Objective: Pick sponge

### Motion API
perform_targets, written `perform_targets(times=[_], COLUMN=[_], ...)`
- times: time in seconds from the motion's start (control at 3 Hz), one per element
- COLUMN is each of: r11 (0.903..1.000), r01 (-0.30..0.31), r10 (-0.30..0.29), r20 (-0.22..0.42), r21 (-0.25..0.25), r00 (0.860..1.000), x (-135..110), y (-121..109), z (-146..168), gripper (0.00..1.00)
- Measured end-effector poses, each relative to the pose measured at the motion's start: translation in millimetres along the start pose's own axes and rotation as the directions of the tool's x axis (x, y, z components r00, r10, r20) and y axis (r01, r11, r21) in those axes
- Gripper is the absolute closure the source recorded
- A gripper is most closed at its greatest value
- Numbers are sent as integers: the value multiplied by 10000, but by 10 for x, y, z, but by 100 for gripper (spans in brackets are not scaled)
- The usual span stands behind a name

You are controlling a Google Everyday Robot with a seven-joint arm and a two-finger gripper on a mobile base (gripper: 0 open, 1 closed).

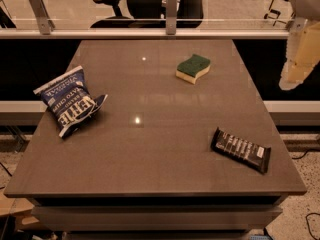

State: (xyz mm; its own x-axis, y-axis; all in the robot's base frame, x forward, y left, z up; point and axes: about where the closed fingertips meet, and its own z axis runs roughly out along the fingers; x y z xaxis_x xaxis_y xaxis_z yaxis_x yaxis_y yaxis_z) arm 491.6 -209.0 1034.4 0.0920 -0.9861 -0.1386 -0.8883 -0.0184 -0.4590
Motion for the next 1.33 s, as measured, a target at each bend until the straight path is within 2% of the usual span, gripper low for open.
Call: perform_targets(times=[0.33, 0.67, 1.0, 1.33], r11=[9985, 9968, 9928, 9867], r01=[530, 794, 1187, 1604], r10=[-527, -791, -1159, -1530], r20=[-235, -725, -1307, -1815], r21=[125, 13, 140, 264], r00=[9983, 9942, 9846, 9714], x=[14, 9, 4, 13], y=[-272, -566, -812, -963], z=[6, 139, 281, 430], gripper=[0, 0, 0, 0])
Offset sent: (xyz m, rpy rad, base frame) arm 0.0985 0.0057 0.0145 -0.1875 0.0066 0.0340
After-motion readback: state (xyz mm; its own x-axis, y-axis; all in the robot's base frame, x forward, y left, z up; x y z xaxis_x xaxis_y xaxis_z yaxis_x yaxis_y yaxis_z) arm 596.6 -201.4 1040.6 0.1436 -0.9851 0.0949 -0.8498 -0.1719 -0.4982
